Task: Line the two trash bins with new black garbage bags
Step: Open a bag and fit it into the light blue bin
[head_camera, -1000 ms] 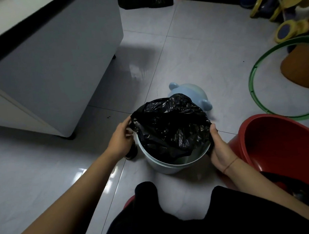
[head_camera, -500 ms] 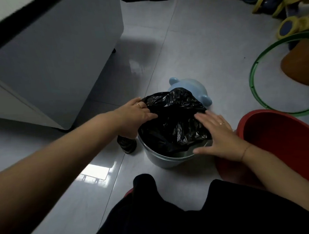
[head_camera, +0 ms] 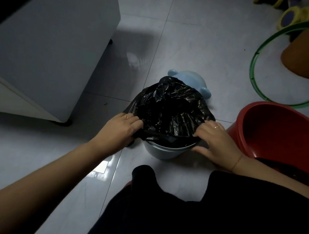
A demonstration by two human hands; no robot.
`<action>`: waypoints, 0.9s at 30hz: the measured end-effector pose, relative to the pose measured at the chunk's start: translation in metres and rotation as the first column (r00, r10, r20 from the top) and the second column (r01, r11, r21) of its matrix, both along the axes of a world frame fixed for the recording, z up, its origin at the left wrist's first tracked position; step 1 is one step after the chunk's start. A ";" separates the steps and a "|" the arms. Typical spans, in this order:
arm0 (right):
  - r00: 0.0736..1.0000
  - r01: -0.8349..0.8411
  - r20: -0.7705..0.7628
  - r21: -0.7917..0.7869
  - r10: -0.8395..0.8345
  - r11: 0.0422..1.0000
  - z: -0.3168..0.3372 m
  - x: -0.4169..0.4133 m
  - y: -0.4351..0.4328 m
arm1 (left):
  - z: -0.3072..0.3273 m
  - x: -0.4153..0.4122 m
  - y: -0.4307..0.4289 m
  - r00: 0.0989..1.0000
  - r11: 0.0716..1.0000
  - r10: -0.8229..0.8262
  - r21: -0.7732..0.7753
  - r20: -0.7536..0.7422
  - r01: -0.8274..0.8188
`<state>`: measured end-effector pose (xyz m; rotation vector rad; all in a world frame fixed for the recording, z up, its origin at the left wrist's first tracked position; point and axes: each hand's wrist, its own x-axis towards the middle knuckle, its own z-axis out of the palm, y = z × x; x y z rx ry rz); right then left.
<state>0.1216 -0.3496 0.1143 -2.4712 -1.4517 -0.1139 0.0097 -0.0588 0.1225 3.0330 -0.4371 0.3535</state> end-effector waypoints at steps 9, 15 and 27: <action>0.985 -0.022 0.172 0.313 -0.034 0.950 -0.032 -0.013 -0.008 | -0.036 -0.029 -0.017 0.982 0.991 0.103 -0.102 0.157 -0.088; 0.968 -0.021 0.244 0.345 -0.068 0.939 -0.038 -0.014 -0.009 | -0.050 -0.044 -0.021 0.991 0.990 0.119 -0.083 0.057 -0.114; 0.978 0.046 0.182 0.306 -0.106 0.951 -0.032 -0.021 -0.013 | -0.064 -0.051 -0.033 0.970 0.962 0.149 -0.256 0.192 -0.097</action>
